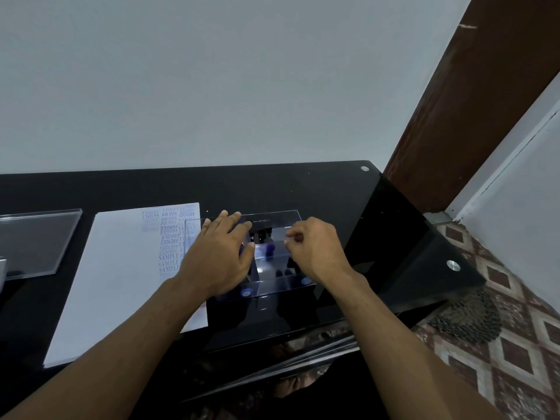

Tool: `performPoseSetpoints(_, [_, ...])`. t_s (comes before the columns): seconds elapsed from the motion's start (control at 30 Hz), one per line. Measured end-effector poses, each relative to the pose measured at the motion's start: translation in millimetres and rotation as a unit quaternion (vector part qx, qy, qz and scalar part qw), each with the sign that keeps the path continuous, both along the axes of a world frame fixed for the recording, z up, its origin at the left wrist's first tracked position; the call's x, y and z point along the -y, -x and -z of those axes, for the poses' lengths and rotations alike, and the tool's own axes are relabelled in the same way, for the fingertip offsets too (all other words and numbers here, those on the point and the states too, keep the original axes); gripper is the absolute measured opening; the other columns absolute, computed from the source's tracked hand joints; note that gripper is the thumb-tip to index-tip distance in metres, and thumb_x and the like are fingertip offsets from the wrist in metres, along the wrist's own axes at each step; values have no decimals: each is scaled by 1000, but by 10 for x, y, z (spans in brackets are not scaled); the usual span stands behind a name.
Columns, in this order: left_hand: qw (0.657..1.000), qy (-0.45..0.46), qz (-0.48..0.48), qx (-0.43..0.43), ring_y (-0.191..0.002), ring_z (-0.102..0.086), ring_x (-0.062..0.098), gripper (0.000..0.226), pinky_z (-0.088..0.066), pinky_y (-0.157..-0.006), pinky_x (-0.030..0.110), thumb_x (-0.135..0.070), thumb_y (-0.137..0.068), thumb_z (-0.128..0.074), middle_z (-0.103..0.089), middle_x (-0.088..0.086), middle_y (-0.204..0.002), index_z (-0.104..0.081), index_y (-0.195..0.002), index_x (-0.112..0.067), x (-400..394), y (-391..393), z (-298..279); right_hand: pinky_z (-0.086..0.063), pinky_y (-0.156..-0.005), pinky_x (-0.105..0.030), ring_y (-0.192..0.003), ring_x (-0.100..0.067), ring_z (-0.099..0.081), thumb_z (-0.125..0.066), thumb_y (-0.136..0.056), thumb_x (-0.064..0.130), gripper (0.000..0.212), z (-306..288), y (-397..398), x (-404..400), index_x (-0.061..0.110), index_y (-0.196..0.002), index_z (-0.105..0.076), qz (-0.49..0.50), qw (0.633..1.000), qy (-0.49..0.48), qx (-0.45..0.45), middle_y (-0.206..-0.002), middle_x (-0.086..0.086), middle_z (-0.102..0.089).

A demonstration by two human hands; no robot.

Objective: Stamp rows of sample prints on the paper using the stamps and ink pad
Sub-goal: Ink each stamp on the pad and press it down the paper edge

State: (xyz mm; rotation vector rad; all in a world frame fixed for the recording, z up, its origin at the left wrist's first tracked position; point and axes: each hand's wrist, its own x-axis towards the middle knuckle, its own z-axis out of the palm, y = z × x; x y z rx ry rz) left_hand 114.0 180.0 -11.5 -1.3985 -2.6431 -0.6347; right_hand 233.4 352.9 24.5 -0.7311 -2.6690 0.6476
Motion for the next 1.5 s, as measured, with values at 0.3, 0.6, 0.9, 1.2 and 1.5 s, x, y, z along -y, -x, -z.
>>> performPoseSetpoints(0.3, [998, 48, -31, -7, -151, -22, 28, 65, -17, -122, 56, -51, -94, -30, -36, 7, -159, -44, -149, -20, 13, 330, -4, -49, -79, -20, -90, -8, -61, -59, -94, 21, 19, -83, 445, -20, 20, -108, -73, -108, 992, 10, 67, -103, 8, -65])
performPoseSetpoints(0.6, [997, 66, -34, -19, -152, -21, 23, 66, -13, -124, 53, -53, -94, -25, -32, 2, -161, -38, -152, -24, 25, 341, 62, -41, -85, -16, -104, -8, -61, -47, -96, 22, 29, -76, 597, -99, 27, -109, -73, -146, 968, 64, 192, -119, 9, -68])
performPoseSetpoints(0.9, [997, 70, -36, -19, -152, -21, 23, 67, -13, -124, 53, -54, -93, -24, -32, 2, -162, -36, -153, -25, 21, 332, 53, -46, -58, -13, -75, -3, -62, -63, -88, 17, 11, 21, 600, -74, 20, -89, -74, -53, 988, 76, 119, -91, 5, -70])
performPoseSetpoints(1.2, [996, 76, -35, -17, -153, -19, 23, 67, -11, -124, 54, -55, -94, -24, -31, 2, -162, -35, -153, -26, 19, 344, 54, -49, -66, -21, -81, -11, -56, -72, -84, 17, 18, 87, 568, -19, 22, -100, -68, -11, 999, 5, 31, -109, 1, -49])
performPoseSetpoints(1.5, [996, 81, -34, -24, -152, -21, 23, 70, -12, -124, 54, -56, -93, -19, -33, 2, -161, -35, -153, -25, 25, 338, 49, -52, -72, -21, -83, -9, -53, -63, -92, 22, 19, 94, 335, 159, 17, -111, -62, -13, 995, -60, -75, -107, 3, -49])
